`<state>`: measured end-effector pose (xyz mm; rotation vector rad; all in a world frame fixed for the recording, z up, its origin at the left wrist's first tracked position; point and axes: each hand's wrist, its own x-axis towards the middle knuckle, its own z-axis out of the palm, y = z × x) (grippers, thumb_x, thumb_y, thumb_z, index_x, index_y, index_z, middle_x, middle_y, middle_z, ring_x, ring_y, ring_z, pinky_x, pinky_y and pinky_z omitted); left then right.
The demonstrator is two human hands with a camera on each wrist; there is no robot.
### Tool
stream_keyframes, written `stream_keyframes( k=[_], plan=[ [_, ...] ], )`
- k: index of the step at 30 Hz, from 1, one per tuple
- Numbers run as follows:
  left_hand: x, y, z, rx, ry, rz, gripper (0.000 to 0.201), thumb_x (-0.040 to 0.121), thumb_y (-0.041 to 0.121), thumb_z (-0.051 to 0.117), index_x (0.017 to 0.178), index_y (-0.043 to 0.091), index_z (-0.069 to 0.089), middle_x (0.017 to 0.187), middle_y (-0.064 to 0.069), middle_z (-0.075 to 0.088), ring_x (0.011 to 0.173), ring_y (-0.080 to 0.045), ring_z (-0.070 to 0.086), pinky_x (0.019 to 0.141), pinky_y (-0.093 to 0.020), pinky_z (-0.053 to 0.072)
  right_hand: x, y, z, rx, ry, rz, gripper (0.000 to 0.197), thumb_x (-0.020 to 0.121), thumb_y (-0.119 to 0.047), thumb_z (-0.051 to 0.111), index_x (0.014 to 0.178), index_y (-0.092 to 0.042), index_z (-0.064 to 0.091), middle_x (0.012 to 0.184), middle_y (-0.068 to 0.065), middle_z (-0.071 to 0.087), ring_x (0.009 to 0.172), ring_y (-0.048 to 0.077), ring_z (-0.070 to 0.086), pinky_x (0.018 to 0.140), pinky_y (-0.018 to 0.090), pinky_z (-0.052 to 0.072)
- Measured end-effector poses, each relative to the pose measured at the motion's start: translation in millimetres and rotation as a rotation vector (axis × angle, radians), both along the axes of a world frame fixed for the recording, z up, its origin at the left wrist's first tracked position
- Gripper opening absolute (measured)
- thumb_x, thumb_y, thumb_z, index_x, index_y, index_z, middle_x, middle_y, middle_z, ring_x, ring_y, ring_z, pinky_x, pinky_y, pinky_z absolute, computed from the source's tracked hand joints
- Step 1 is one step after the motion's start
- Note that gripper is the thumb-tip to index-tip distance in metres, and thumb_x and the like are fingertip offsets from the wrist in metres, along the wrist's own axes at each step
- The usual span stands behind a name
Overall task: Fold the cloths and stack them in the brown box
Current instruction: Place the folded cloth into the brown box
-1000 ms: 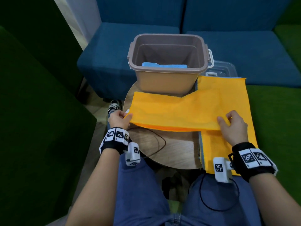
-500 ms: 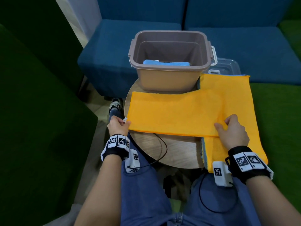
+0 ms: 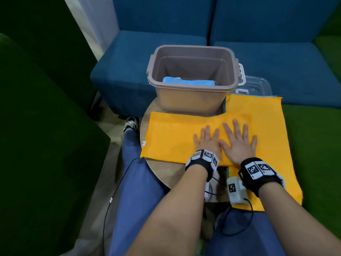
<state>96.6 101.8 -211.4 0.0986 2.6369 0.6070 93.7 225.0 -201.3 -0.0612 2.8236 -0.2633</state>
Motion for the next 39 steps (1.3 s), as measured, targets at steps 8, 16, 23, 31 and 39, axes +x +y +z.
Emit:
stream_keyframes(
  k=[8, 16, 23, 31, 39],
  plan=[
    [-6.7, -100.2, -17.9, -0.214, 0.061, 0.075, 0.069, 0.097, 0.064, 0.019, 0.152, 0.035, -0.011, 0.159, 0.005, -0.023, 0.147, -0.022, -0.019, 0.116, -0.051, -0.010, 0.0, 4.5, -3.6, -0.016, -0.023, 0.027, 0.066, 0.098, -0.060, 0.028, 0.151, -0.046, -0.009, 0.158, -0.014, -0.026, 0.148, 0.025, -0.021, 0.117, 0.058, -0.005],
    [-3.2, -169.6, -14.8, -0.283, 0.032, 0.249, 0.076, 0.093, 0.069, 0.018, 0.152, 0.033, -0.013, 0.159, 0.005, -0.024, 0.146, -0.020, -0.021, 0.114, -0.054, -0.014, -0.6, 1.6, -2.1, -0.007, -0.046, 0.011, 0.066, 0.098, -0.061, 0.026, 0.150, -0.047, -0.012, 0.157, -0.014, -0.028, 0.147, 0.024, -0.023, 0.116, 0.057, -0.008],
    [-31.1, -56.3, 33.0, -0.182, 0.152, -0.069, 0.064, 0.102, 0.035, 0.035, 0.155, 0.023, 0.003, 0.162, -0.006, -0.012, 0.148, -0.027, -0.012, 0.116, -0.057, -0.006, 0.2, 1.9, -2.4, -0.001, -0.038, 0.020, 0.067, 0.098, -0.061, 0.026, 0.151, -0.045, -0.011, 0.157, -0.014, -0.028, 0.147, 0.025, -0.022, 0.116, 0.058, -0.007],
    [-17.5, -35.9, -9.7, -0.174, -0.044, -0.056, 0.067, 0.098, 0.062, 0.021, 0.151, 0.039, -0.012, 0.158, 0.011, -0.023, 0.147, -0.016, -0.019, 0.112, -0.060, -0.012, -0.2, 3.9, -6.4, 0.004, -0.018, 0.024, 0.067, 0.096, -0.065, 0.024, 0.150, -0.046, -0.011, 0.157, -0.015, -0.028, 0.147, 0.024, -0.022, 0.116, 0.058, -0.006],
    [-0.9, -147.8, -11.3, -0.253, -0.011, 0.129, 0.100, 0.077, 0.087, 0.026, 0.149, 0.037, -0.020, 0.155, 0.006, -0.031, 0.145, -0.021, -0.025, 0.115, -0.052, -0.014, 3.8, 4.0, 5.7, -0.191, 0.101, -0.084, 0.065, 0.098, -0.052, 0.042, 0.153, -0.040, 0.011, 0.163, -0.009, -0.010, 0.150, 0.021, -0.006, 0.117, 0.051, 0.003]
  ],
)
